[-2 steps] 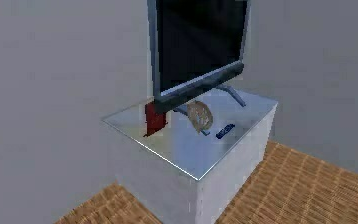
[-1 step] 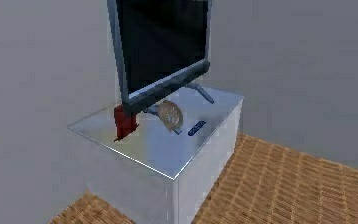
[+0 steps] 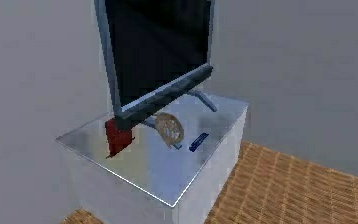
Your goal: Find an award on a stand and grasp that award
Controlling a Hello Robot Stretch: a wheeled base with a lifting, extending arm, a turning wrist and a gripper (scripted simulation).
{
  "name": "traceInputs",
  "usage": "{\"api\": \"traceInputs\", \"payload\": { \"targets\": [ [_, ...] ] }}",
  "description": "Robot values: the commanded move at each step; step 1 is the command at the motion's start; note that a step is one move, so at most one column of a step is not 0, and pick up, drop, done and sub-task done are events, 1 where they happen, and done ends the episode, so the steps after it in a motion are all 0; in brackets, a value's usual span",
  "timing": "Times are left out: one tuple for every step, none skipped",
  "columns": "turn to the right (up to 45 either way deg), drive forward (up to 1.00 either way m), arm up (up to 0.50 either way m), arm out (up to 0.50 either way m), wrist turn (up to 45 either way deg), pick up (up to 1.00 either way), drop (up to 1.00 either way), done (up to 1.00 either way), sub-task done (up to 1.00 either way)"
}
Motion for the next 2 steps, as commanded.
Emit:
{"api": "traceInputs", "payload": {
  "targets": [
    [-45.0,0.0,0.0,0.0,0.0,0.0,0.0,0.0,0.0],
    [-42.0,0.0,0.0,0.0,0.0,0.0,0.0,0.0,0.0]
  ]
}}
